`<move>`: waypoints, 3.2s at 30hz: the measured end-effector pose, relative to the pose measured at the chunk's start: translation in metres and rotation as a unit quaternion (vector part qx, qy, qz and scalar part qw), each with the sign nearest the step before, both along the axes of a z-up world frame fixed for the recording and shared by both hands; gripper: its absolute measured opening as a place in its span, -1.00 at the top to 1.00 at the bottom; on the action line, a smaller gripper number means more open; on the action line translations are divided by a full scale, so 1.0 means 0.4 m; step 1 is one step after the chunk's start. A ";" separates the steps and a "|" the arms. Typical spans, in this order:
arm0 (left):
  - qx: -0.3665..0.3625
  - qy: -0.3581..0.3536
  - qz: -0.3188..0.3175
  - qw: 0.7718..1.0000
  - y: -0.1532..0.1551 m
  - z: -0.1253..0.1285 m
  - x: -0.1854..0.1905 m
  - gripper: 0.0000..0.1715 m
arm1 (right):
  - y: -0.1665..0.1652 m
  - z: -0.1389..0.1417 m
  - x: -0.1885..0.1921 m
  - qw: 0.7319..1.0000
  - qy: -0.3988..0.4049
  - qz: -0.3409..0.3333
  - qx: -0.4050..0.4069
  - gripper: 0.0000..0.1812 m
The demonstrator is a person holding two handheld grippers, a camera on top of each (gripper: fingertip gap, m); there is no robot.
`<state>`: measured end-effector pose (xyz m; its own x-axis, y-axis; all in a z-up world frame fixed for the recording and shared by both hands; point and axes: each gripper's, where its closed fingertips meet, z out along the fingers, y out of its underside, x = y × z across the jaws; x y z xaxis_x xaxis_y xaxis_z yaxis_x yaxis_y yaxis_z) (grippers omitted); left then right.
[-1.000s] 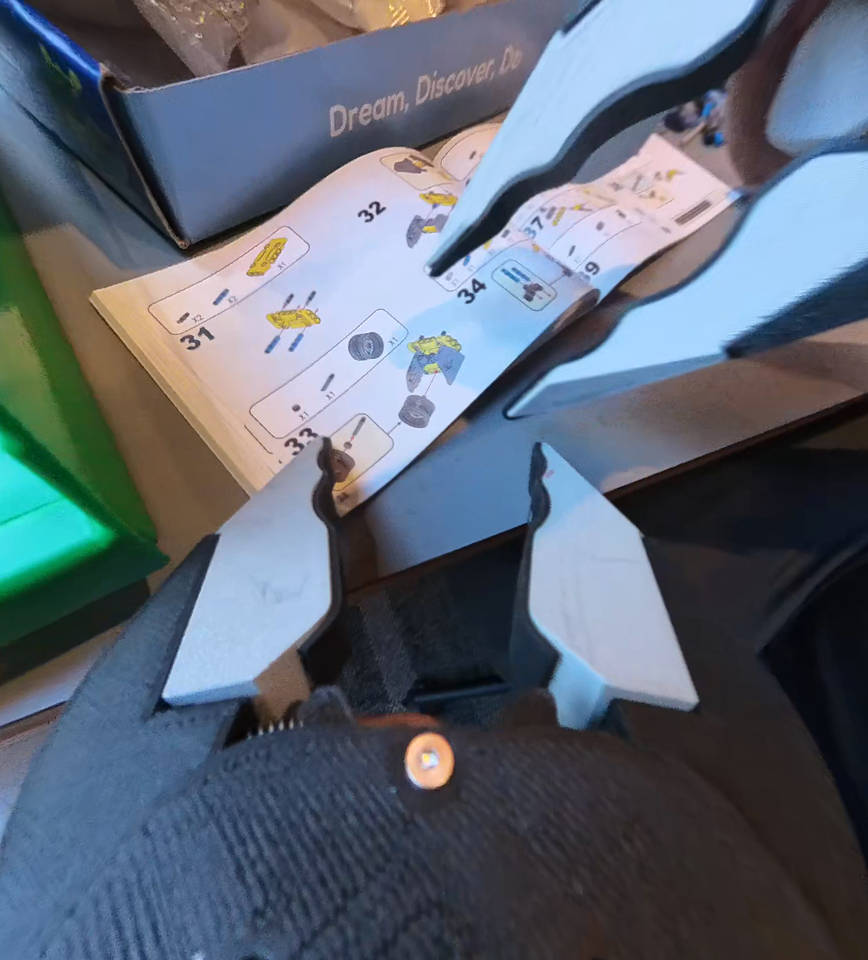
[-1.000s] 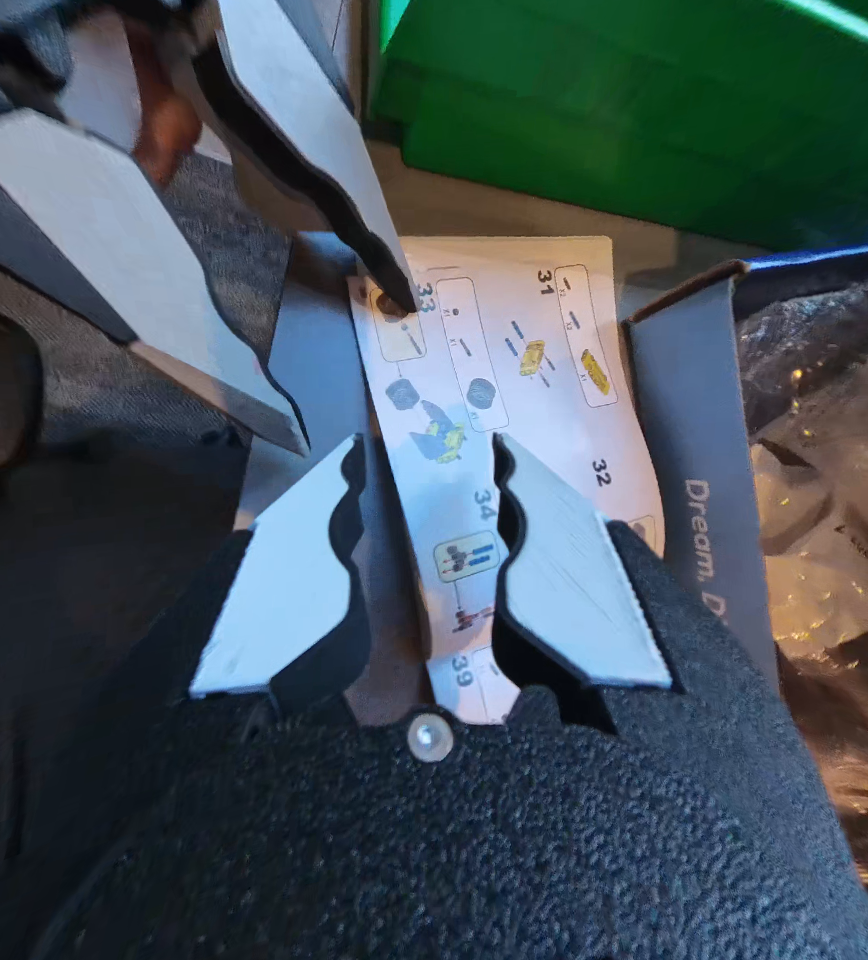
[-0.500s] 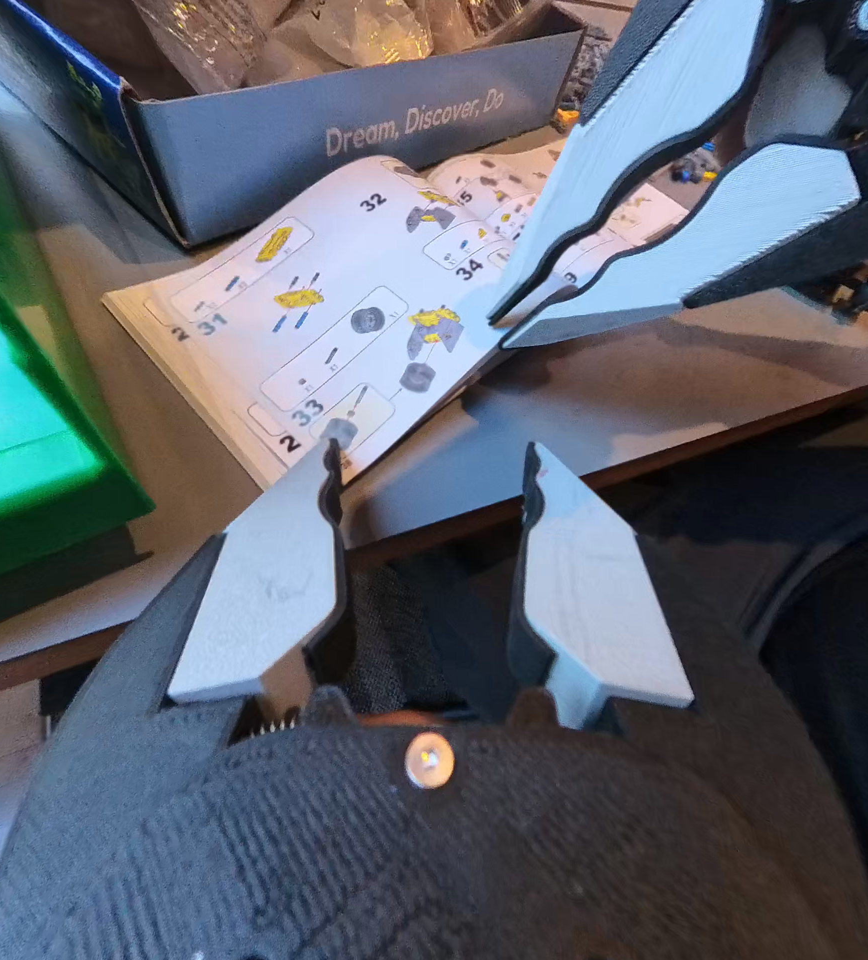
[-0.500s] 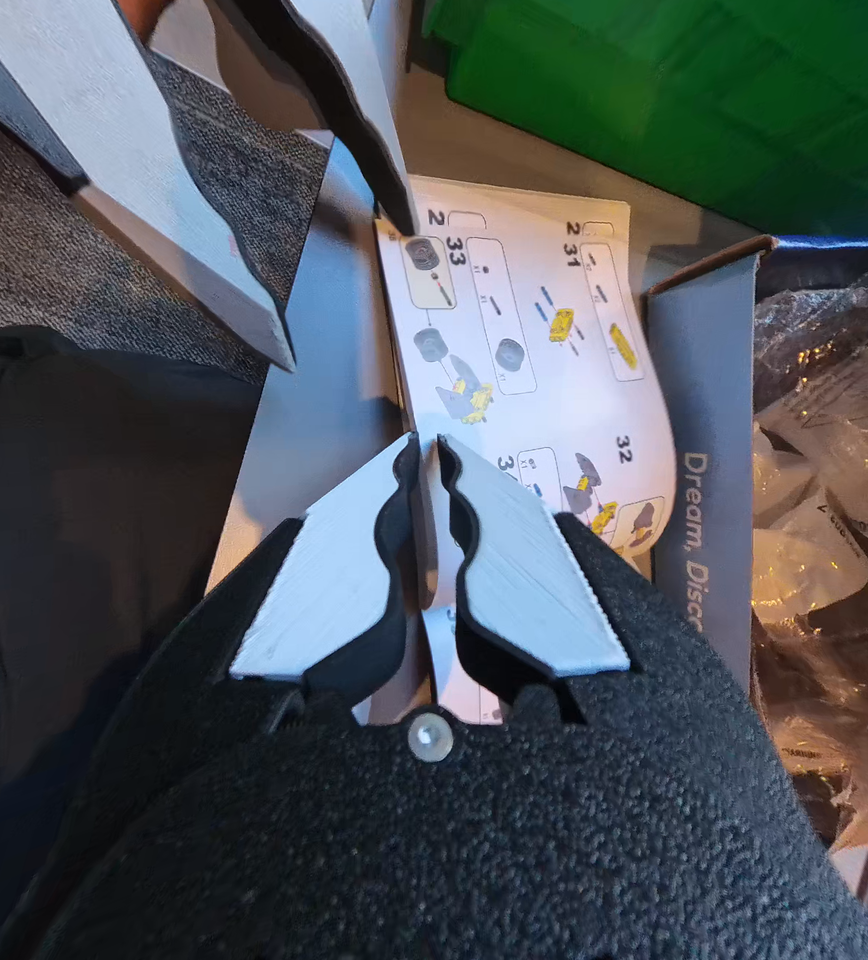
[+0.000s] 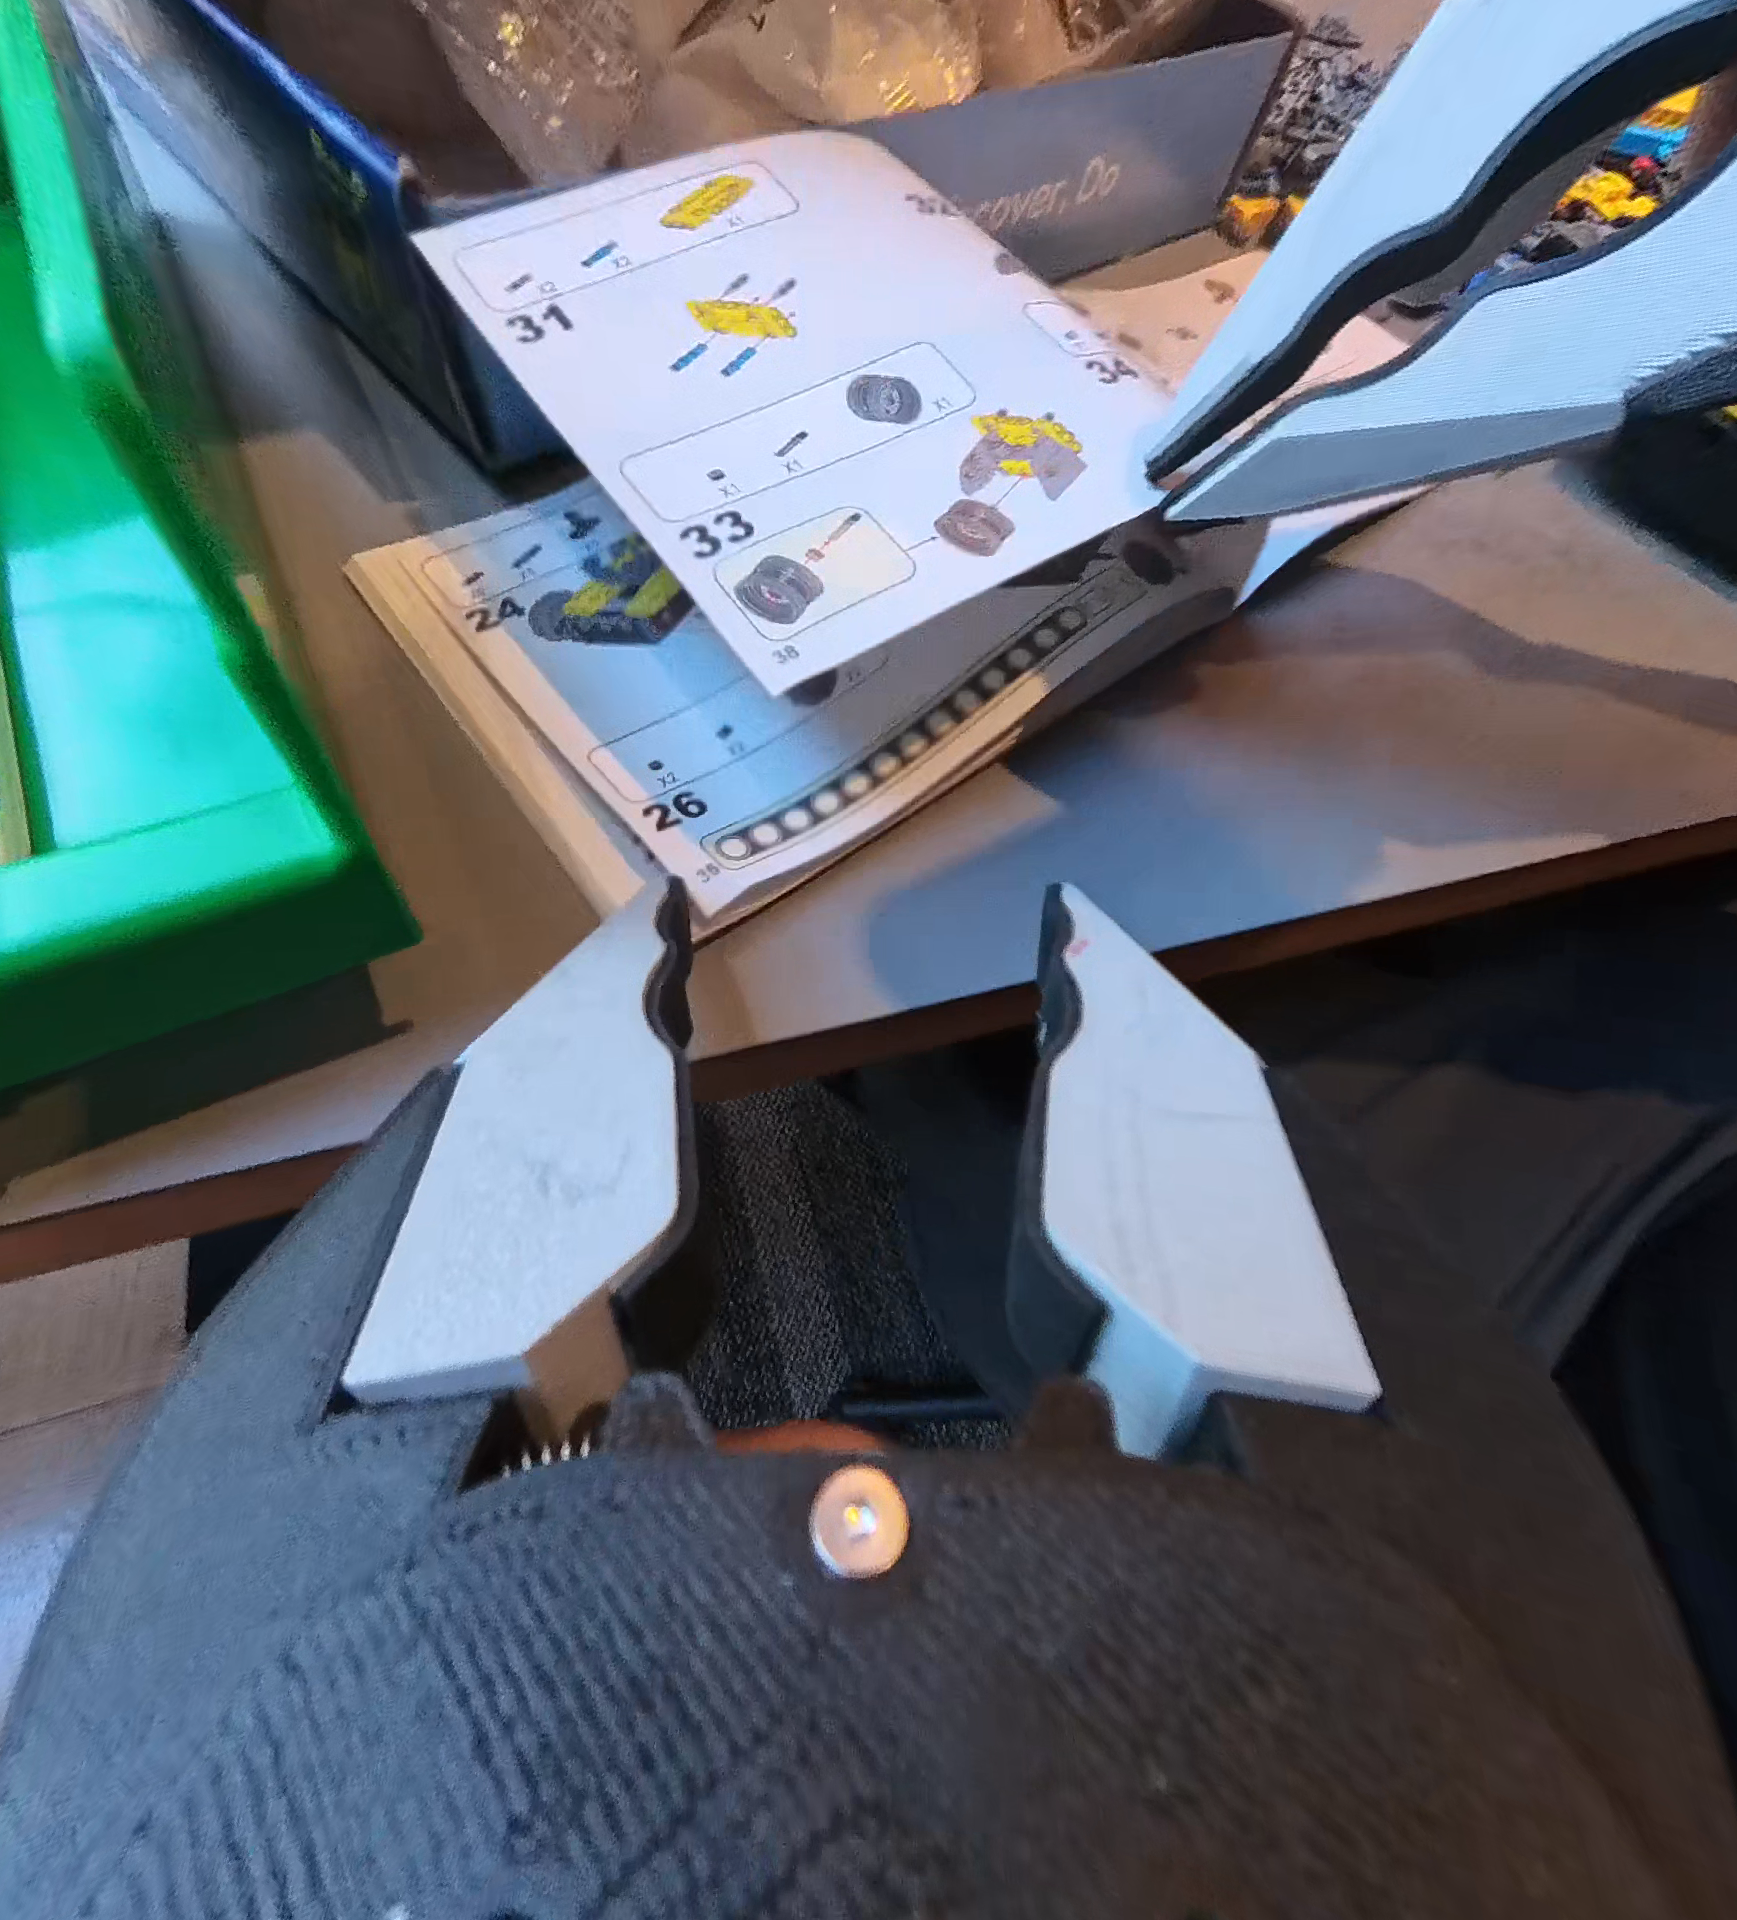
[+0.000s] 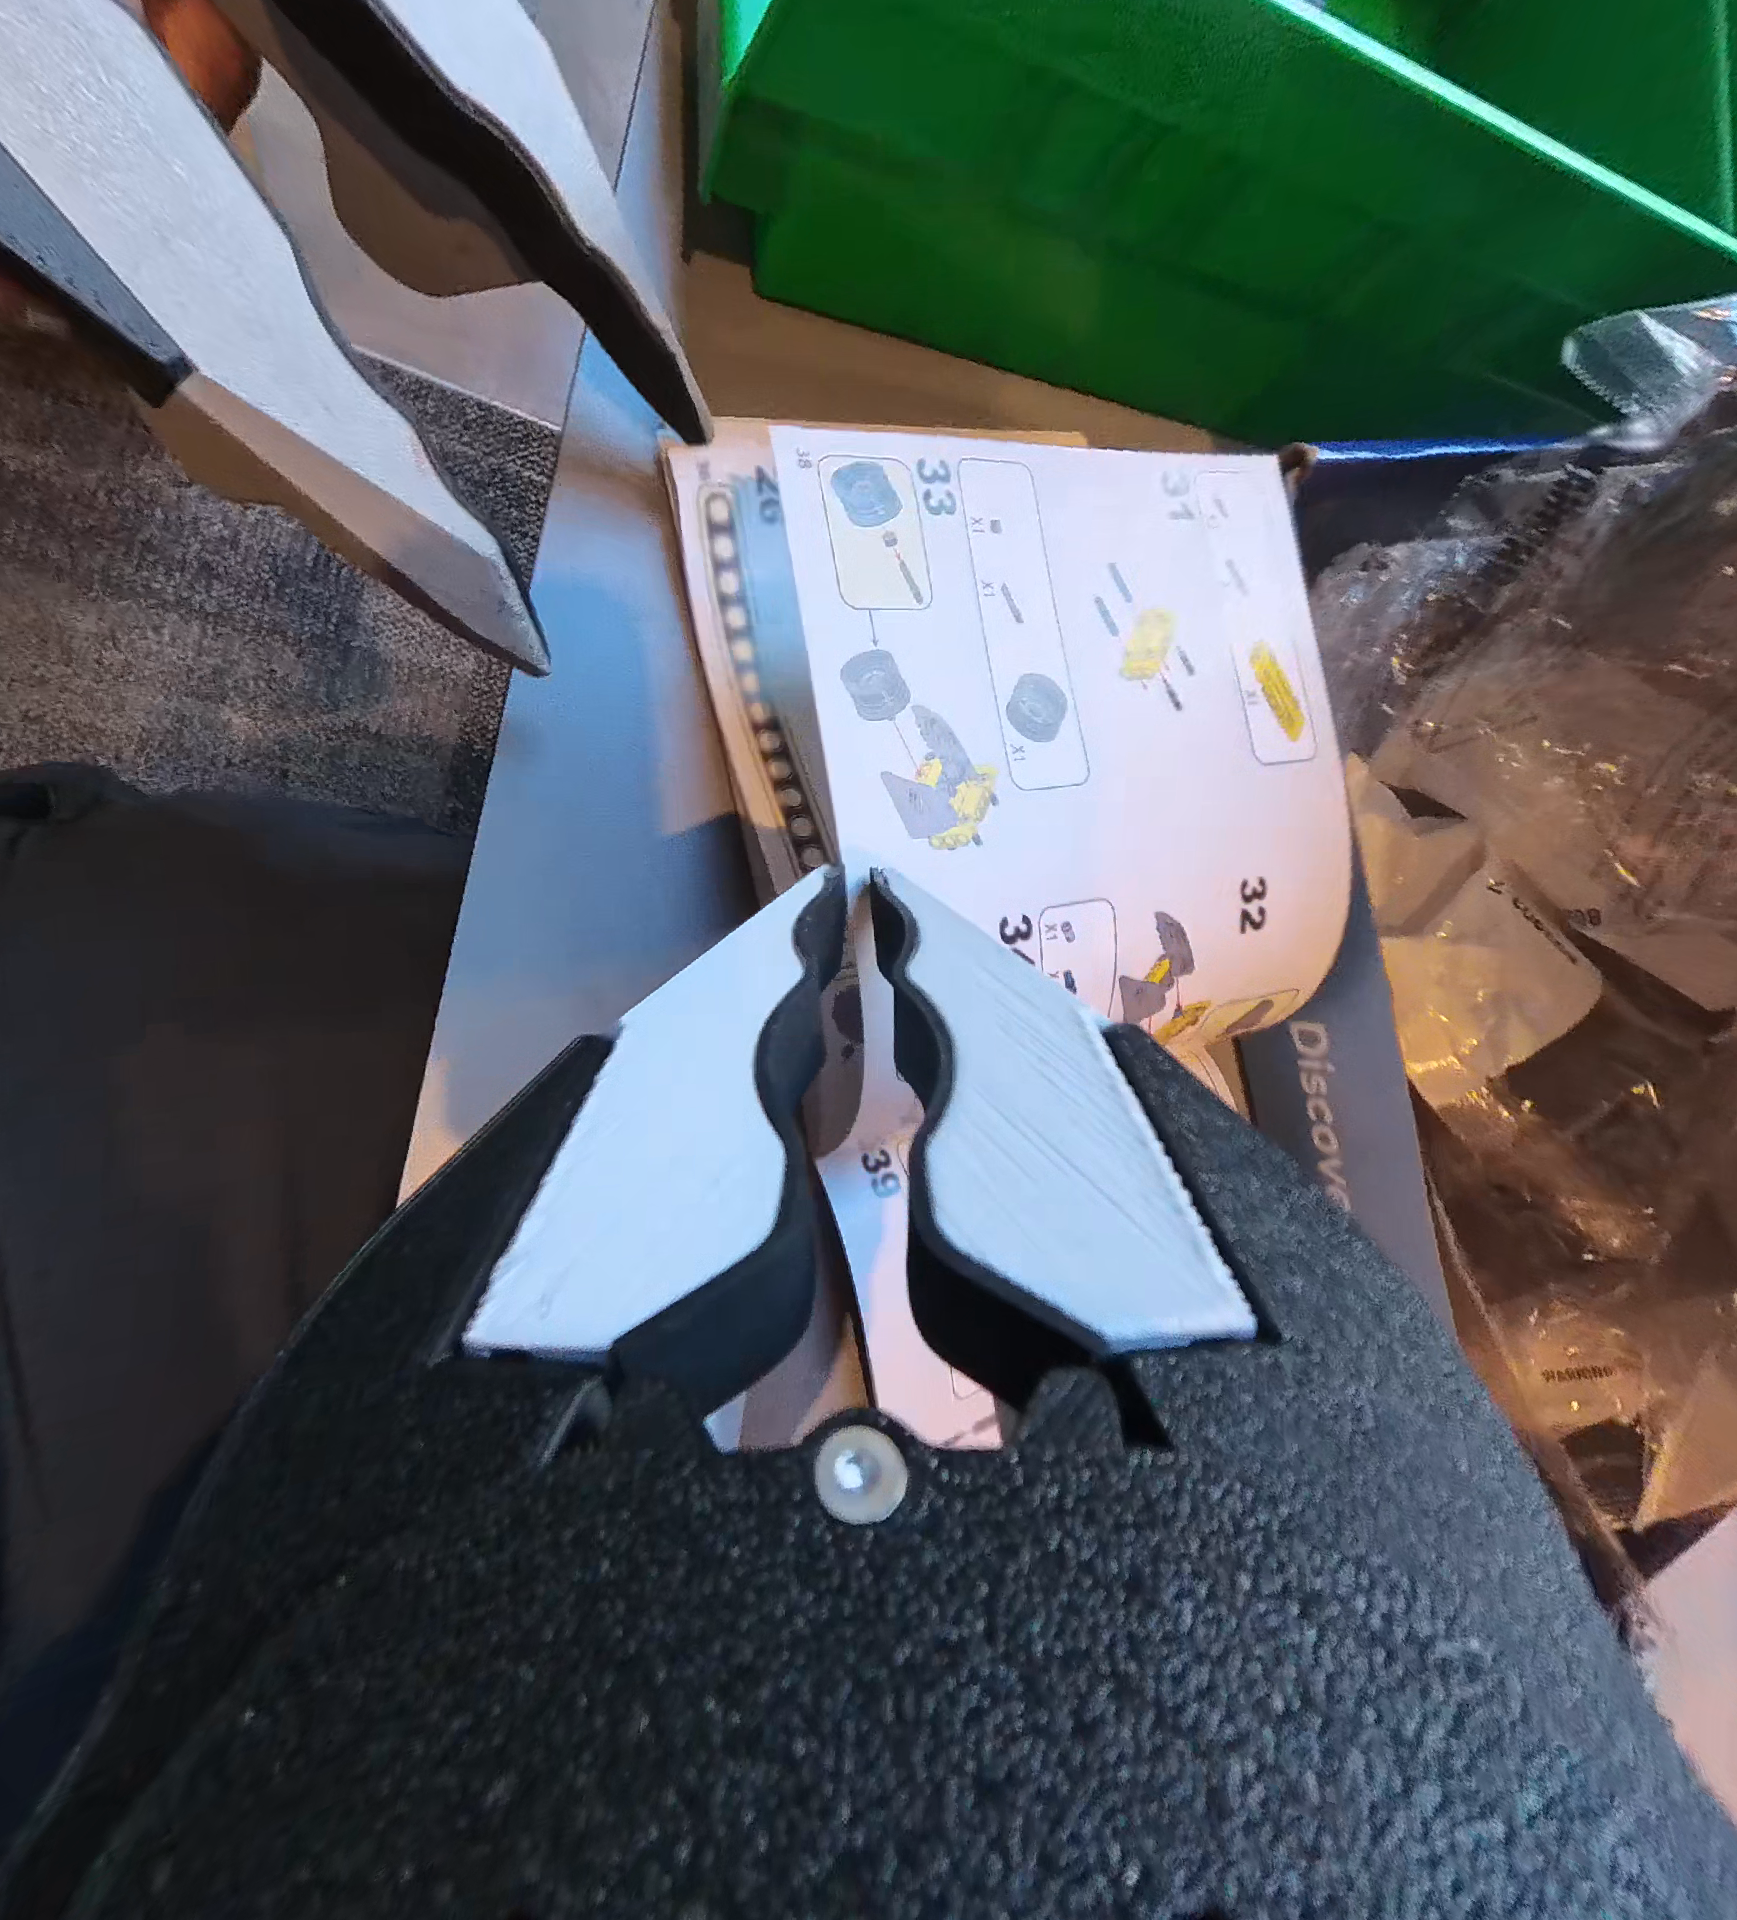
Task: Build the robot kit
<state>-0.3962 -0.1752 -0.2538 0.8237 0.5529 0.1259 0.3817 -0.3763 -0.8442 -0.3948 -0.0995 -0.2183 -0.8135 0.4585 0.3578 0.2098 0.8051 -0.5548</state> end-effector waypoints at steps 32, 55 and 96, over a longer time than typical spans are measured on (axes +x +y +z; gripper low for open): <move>-0.103 0.052 -0.136 0.984 0.394 0.017 0.096 0.13 | 0.725 0.194 0.399 0.942 0.094 -0.313 -0.081 0.79; -0.040 0.049 -0.197 0.978 0.451 -0.016 0.220 0.17 | 1.104 0.116 0.701 0.862 0.140 -0.384 -0.301 0.66; -0.017 0.111 -0.312 0.944 0.648 -0.028 0.619 0.23 | 1.311 -0.147 0.629 0.938 -0.029 -0.317 -0.138 0.75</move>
<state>-0.1484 0.0839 -0.2651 0.9942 -0.0473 -0.0963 -0.1070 -0.4977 -0.8607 -0.1431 0.4250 -0.2771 -0.3601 0.9255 0.1171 0.6349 0.3351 -0.6961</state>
